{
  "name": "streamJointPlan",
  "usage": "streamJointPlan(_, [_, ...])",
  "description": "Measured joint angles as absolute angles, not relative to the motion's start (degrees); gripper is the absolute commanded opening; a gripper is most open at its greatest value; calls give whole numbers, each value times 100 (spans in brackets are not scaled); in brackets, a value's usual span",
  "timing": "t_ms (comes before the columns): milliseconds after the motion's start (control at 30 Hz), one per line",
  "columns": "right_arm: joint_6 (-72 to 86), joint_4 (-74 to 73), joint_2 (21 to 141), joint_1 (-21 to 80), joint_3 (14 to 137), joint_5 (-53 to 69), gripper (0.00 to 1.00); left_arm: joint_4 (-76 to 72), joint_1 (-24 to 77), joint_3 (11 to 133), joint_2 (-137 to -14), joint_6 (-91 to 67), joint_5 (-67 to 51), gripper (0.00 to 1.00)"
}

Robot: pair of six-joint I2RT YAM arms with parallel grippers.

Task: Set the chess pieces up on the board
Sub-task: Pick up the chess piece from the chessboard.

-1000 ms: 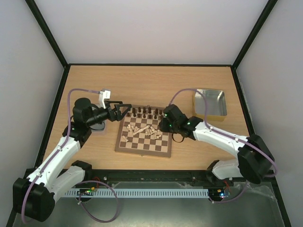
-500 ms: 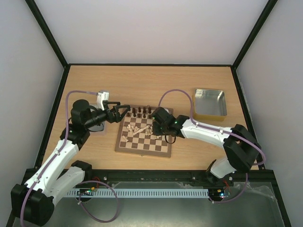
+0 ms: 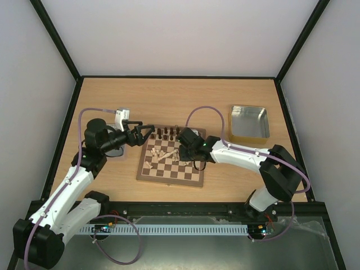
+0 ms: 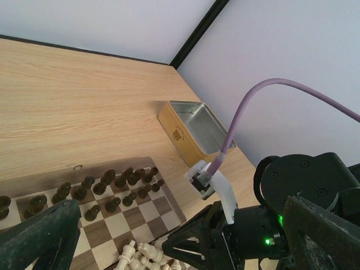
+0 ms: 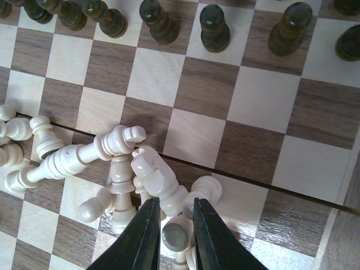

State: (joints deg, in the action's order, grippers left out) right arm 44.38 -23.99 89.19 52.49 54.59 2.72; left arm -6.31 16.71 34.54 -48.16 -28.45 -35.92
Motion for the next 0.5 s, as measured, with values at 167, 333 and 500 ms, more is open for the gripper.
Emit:
streamJointPlan(167, [4442, -2414, 8945, 5269, 5492, 248, 22, -628, 1671, 3450, -4814, -2847, -3592, 100])
streamJointPlan(333, [4480, -2539, 8936, 5306, 5537, 132, 32, -631, 1671, 3437, -4814, -2847, -3592, 100])
streamJointPlan(500, [4565, -2703, 8892, 5365, 5566, -25, 33, -631, 1671, 3426, -4803, -2847, -3592, 100])
